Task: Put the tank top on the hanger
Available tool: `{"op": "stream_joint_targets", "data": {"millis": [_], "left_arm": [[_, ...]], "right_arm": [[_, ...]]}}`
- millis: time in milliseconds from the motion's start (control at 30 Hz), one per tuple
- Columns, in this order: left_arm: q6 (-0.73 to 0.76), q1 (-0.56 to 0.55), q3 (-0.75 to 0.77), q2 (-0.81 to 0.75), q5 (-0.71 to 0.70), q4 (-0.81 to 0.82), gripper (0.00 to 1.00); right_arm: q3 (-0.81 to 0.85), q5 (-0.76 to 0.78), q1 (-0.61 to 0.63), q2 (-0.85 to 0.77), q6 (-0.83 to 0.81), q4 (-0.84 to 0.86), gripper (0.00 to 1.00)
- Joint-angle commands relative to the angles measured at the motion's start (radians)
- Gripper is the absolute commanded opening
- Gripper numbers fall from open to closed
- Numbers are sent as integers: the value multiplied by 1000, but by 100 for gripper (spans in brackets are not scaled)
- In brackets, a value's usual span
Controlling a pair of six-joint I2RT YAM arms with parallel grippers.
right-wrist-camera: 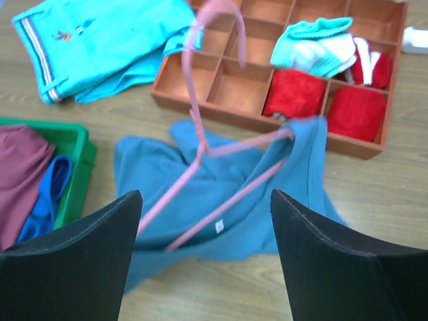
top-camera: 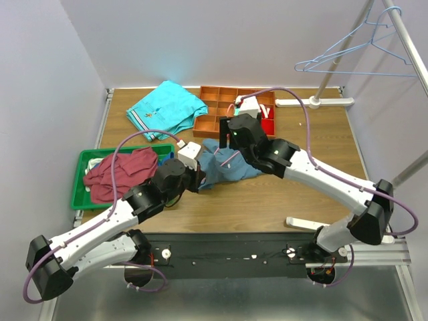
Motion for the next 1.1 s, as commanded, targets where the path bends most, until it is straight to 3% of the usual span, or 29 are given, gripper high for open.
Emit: {"op": "stream_joint_targets", "data": {"millis": [0,267,533,800,1067], "left_arm": [[39,-2,-16,-43,-42,134,0],[52,0,-25,-74,9,200,0],[76,0,-27,-114,67,283,0],[118,0,13,-177,112,269,0],[176,0,129,-163,145,206,0]], "right_arm": [[-119,-178,3,-126,3,11,86],[-326,-420,5,-364,-27,-8,88],[-553,-457,5,-491,92,27,88],[-699,-404,5,-476,207,70,87],[-826,-419,5,-433,276,219,87]]}}
